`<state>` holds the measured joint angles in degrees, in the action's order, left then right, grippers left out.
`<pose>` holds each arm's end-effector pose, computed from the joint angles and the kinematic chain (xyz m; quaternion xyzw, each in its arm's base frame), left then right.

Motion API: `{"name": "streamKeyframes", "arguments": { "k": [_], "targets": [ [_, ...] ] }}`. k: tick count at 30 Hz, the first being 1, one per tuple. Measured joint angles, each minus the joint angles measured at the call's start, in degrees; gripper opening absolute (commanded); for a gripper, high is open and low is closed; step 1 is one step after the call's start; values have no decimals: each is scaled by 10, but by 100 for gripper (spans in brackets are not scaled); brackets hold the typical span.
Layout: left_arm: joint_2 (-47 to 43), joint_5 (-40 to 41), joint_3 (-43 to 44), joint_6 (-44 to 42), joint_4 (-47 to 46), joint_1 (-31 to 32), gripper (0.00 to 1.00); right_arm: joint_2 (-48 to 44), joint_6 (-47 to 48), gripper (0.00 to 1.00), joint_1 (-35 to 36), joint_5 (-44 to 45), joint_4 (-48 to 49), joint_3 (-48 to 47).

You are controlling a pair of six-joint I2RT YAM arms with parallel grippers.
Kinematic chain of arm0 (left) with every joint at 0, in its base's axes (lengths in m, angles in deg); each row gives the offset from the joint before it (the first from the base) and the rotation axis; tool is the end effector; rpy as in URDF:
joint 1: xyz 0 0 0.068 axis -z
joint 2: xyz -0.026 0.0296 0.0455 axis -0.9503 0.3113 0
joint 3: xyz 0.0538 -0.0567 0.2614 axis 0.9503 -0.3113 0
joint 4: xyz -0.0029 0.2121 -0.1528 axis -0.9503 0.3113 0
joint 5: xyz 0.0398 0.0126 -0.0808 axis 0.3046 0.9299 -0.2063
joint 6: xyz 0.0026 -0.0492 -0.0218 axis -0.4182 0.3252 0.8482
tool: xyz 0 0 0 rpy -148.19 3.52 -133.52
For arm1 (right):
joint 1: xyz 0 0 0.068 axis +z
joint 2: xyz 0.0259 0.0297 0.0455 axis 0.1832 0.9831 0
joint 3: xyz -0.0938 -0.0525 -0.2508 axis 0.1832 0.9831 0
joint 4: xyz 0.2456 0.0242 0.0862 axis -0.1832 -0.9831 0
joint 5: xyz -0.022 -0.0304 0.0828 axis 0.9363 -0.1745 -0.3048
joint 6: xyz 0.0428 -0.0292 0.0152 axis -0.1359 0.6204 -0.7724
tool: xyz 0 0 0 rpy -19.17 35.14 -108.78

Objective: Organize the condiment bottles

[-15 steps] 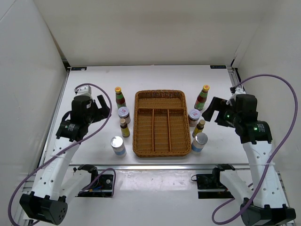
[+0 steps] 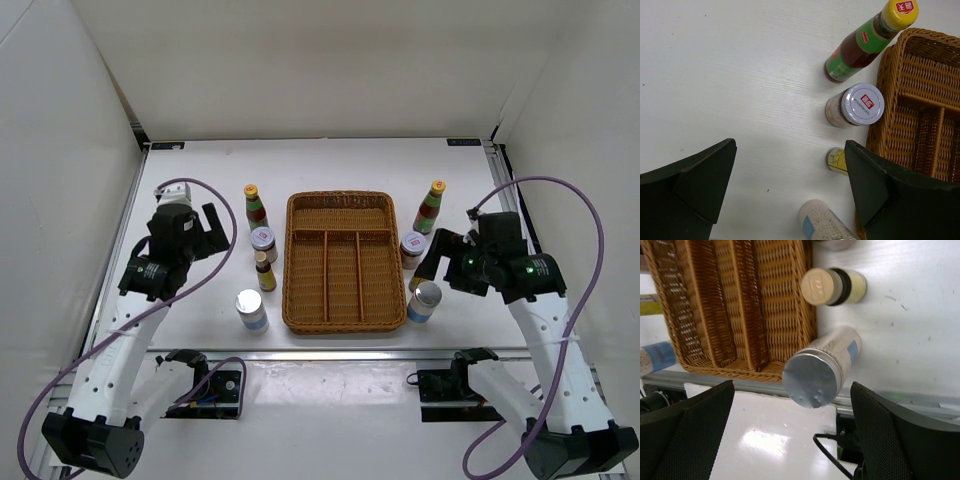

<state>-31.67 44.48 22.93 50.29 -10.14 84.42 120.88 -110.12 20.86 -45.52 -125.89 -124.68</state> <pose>0.1761 -0.0301 0.3260 -0.1195 0.8821 -0.0175 0.4553 0.1448 0.0325 0.3314 0.0810 0.9328 0.1763 0.3037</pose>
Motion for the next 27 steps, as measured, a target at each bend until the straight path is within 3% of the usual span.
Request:
{"name": "streamKeyframes", "arguments": {
  "k": [4, 17, 20, 21, 24, 25, 27],
  "targets": [
    [5, 2, 0, -2, -5, 0, 100, 6, -27, 100, 32, 42, -19, 1],
    [22, 2, 0, -3, -15, 0, 100, 87, -107, 81, 158, 146, -34, 29],
    [22, 2, 0, -3, -19, 0, 100, 94, -117, 72, 161, 159, -32, 33],
    [22, 2, 0, -3, -19, 0, 100, 95, -119, 59, 161, 163, -32, 35],
    [19, 3, 0, -3, -20, 0, 100, 97, -125, 45, 161, 172, -32, 37],
    [18, 4, 0, -3, -20, 0, 100, 97, -126, 35, 161, 172, -32, 37],
    [17, 5, 0, -3, -21, 0, 100, 97, -126, 28, 161, 173, -33, 37]
  ]
}}
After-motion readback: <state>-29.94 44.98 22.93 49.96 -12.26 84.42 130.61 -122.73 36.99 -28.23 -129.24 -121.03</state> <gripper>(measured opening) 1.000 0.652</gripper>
